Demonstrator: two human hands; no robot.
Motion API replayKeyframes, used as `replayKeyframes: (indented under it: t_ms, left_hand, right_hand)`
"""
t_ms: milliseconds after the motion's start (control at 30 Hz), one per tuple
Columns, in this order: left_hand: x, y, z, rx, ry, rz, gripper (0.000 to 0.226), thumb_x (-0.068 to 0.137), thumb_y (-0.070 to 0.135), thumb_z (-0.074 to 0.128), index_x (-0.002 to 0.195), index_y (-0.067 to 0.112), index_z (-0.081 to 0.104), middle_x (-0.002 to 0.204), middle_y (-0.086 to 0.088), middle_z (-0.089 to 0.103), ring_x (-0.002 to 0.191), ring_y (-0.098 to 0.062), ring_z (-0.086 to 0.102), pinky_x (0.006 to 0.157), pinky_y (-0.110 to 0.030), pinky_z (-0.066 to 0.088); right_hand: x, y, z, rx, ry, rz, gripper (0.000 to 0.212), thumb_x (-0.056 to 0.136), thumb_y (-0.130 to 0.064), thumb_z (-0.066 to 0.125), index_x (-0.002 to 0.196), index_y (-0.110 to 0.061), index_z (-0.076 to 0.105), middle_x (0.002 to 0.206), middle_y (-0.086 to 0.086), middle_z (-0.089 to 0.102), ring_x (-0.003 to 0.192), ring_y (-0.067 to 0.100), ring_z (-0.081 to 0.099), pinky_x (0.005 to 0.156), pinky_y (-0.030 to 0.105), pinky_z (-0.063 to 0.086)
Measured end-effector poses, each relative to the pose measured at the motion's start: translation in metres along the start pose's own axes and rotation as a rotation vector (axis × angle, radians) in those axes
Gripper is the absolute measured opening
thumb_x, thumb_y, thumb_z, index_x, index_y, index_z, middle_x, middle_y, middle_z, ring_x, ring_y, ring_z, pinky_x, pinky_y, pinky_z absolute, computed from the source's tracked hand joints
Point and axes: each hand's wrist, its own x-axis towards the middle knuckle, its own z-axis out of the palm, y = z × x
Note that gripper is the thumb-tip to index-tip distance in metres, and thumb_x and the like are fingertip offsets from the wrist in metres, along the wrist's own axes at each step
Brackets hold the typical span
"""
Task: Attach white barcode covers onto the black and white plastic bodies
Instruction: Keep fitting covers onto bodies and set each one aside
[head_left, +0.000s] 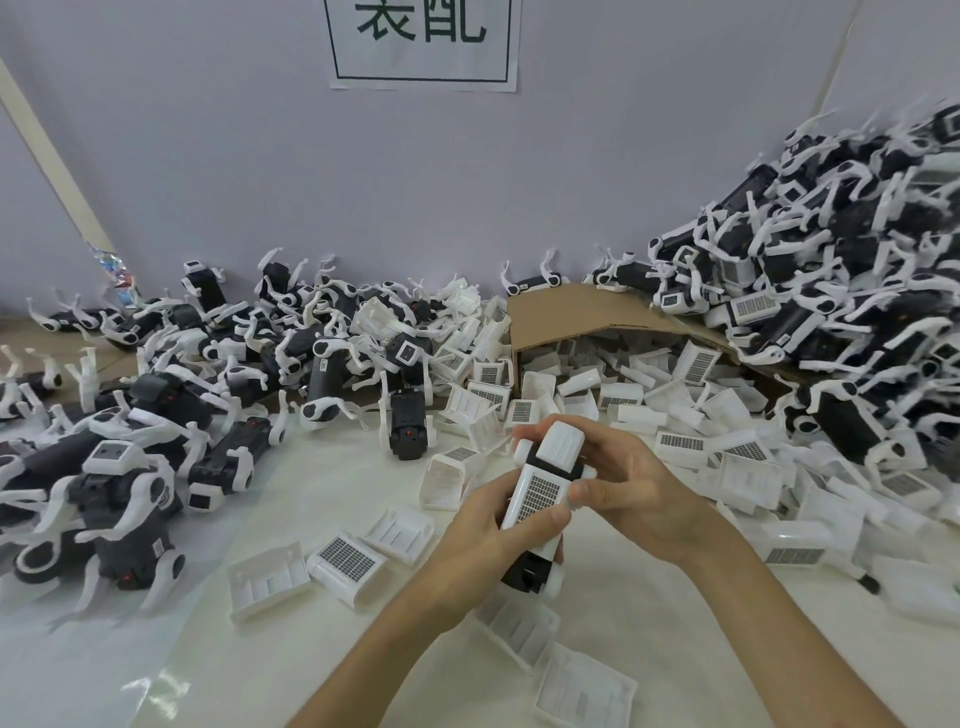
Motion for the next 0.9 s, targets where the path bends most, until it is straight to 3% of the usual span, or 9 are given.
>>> replayKeyframes:
  t_ms: [100, 200, 333, 533, 733, 900]
  left_hand:
    - [0.000, 0.002, 0.001, 0.002, 0.044, 0.025, 0.026, 0.087, 0.040, 0.068, 0.105, 0.021, 0.066, 0.079, 0.000, 0.069, 0.075, -0.016, 0.069, 0.068, -0.024, 0.054]
    - [0.000, 0.003, 0.005, 0.014, 0.073, 0.033, 0.022, 0.088, 0.042, 0.067, 0.100, 0.024, 0.067, 0.078, 0.000, 0.070, 0.073, -0.015, 0.070, 0.067, -0.023, 0.054]
    - [0.002, 0.000, 0.006, 0.032, 0.091, -0.018, 0.018, 0.094, 0.035, 0.068, 0.108, 0.024, 0.066, 0.082, 0.004, 0.070, 0.079, -0.013, 0.070, 0.072, -0.023, 0.055]
    - [0.003, 0.000, 0.009, 0.018, 0.087, -0.012, 0.021, 0.092, 0.024, 0.072, 0.110, 0.031, 0.065, 0.083, 0.009, 0.072, 0.080, -0.008, 0.071, 0.072, -0.017, 0.054]
    - [0.005, -0.004, 0.009, -0.024, 0.179, 0.053, 0.031, 0.083, 0.018, 0.074, 0.111, 0.026, 0.066, 0.099, -0.010, 0.072, 0.094, -0.028, 0.072, 0.080, -0.035, 0.061]
    - [0.007, -0.007, 0.009, -0.063, 0.232, 0.088, 0.037, 0.074, 0.016, 0.068, 0.109, 0.026, 0.064, 0.091, -0.014, 0.070, 0.083, -0.022, 0.073, 0.068, -0.027, 0.059]
  right_hand:
    - [0.002, -0.003, 0.004, 0.004, -0.013, -0.004, 0.056, 0.084, -0.004, 0.069, 0.138, -0.005, 0.053, 0.144, 0.015, 0.054, 0.130, 0.033, 0.053, 0.098, 0.040, 0.051]
    - [0.002, -0.006, 0.006, -0.053, -0.026, -0.008, 0.056, 0.084, -0.008, 0.066, 0.139, -0.007, 0.052, 0.143, 0.014, 0.054, 0.127, 0.034, 0.053, 0.099, 0.042, 0.051]
    - [0.002, -0.003, 0.010, -0.094, 0.029, -0.003, 0.050, 0.085, -0.003, 0.063, 0.134, -0.016, 0.058, 0.141, 0.008, 0.058, 0.130, 0.030, 0.053, 0.104, 0.043, 0.050]
    - [0.004, -0.001, 0.025, -0.217, 0.151, -0.065, 0.046, 0.083, -0.007, 0.069, 0.125, -0.023, 0.060, 0.129, 0.004, 0.067, 0.124, 0.022, 0.060, 0.095, 0.034, 0.055]
    - [0.006, 0.003, 0.041, -0.329, 0.305, -0.187, 0.050, 0.076, -0.010, 0.074, 0.120, -0.029, 0.062, 0.112, 0.000, 0.070, 0.109, 0.021, 0.066, 0.085, 0.029, 0.057]
    - [0.007, 0.007, 0.045, -0.461, 0.321, -0.237, 0.050, 0.077, -0.016, 0.077, 0.121, -0.032, 0.061, 0.110, -0.005, 0.068, 0.111, 0.019, 0.063, 0.090, 0.023, 0.052]
